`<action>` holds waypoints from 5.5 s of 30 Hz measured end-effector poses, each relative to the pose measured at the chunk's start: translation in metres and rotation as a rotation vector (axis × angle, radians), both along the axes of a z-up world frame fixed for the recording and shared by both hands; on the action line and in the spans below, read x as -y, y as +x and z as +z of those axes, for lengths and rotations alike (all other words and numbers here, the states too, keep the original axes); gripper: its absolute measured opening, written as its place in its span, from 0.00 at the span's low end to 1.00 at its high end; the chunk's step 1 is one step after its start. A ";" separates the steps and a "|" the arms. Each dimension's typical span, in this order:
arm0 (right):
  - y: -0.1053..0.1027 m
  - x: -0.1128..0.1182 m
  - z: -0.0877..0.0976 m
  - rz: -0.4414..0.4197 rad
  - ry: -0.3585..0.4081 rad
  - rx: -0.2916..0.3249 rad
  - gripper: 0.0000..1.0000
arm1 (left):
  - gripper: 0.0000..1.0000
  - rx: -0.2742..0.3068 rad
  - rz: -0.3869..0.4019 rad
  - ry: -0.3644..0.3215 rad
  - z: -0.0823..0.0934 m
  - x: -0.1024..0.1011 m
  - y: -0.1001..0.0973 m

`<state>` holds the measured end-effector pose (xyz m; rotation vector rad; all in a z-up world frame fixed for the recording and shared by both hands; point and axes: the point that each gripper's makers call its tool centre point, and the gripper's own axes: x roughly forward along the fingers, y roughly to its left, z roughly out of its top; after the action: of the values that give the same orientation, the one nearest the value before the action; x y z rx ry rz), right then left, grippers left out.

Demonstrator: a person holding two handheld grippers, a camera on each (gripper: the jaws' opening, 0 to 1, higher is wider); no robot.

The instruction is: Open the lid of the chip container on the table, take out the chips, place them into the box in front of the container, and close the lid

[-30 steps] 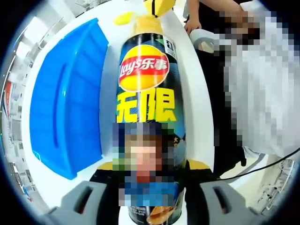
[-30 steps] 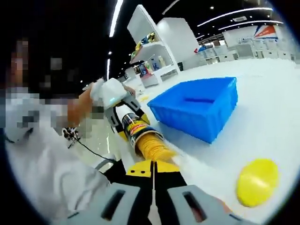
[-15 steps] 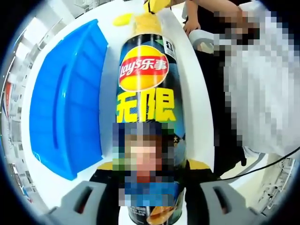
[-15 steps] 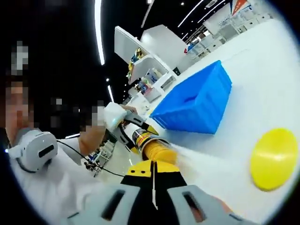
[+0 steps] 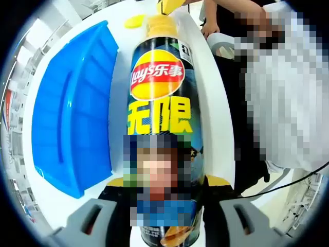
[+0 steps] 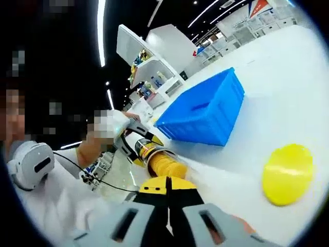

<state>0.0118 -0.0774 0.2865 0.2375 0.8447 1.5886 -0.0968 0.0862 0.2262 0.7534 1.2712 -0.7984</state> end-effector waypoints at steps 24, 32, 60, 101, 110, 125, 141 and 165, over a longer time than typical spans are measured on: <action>0.013 0.014 0.029 -0.025 -0.049 0.170 0.00 | 0.54 0.002 0.001 -0.006 0.000 0.002 -0.001; 0.017 0.019 0.040 -0.038 -0.030 0.169 0.00 | 0.54 0.004 -0.001 -0.007 0.000 0.002 -0.001; 0.015 -0.007 0.079 0.019 0.008 0.206 0.00 | 0.54 -0.012 0.005 -0.019 -0.001 0.000 0.001; 0.081 -0.146 0.056 0.044 -0.098 0.097 0.00 | 0.55 -0.021 0.018 -0.036 -0.002 0.002 0.000; 0.086 -0.168 0.032 0.023 -0.150 0.108 0.00 | 0.55 -0.026 0.023 -0.037 -0.002 0.001 0.000; 0.090 -0.183 0.012 0.003 -0.193 0.146 0.00 | 0.55 -0.026 0.023 -0.038 -0.002 0.001 -0.001; 0.091 -0.184 0.002 -0.010 -0.214 0.172 0.01 | 0.55 -0.022 0.022 -0.038 -0.002 0.002 -0.001; 0.071 -0.171 0.001 -0.007 -0.224 0.226 0.01 | 0.55 -0.018 0.025 -0.039 -0.003 0.003 -0.001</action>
<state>0.0828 0.0937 0.2878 -0.0978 0.8343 1.4683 -0.0974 0.0834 0.2234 0.7000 1.2751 -0.8089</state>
